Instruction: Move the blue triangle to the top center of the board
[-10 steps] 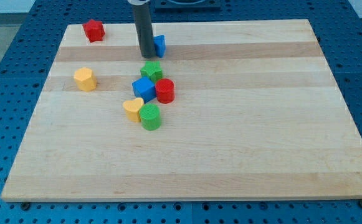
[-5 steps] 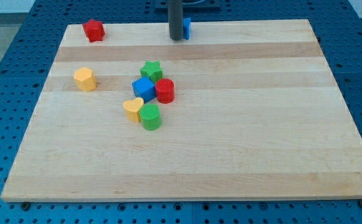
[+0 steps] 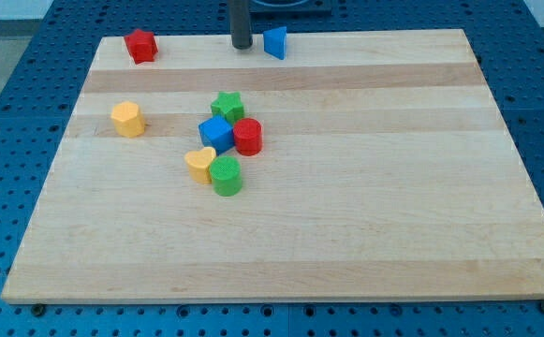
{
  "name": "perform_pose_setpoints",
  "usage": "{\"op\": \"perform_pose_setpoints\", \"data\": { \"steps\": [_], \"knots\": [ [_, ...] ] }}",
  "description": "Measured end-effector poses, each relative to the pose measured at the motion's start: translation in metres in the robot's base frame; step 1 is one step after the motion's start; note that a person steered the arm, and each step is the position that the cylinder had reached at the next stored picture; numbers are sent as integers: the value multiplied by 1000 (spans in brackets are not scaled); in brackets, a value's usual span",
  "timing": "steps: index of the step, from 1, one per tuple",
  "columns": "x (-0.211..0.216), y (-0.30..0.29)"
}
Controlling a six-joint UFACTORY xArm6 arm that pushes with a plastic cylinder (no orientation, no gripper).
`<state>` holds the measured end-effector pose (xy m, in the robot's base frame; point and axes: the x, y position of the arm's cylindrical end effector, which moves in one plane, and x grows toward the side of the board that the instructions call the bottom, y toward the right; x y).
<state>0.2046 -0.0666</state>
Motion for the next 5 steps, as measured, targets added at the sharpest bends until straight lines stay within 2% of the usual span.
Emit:
{"op": "perform_pose_setpoints", "data": {
  "steps": [5],
  "knots": [
    [9, 36]
  ]
}}
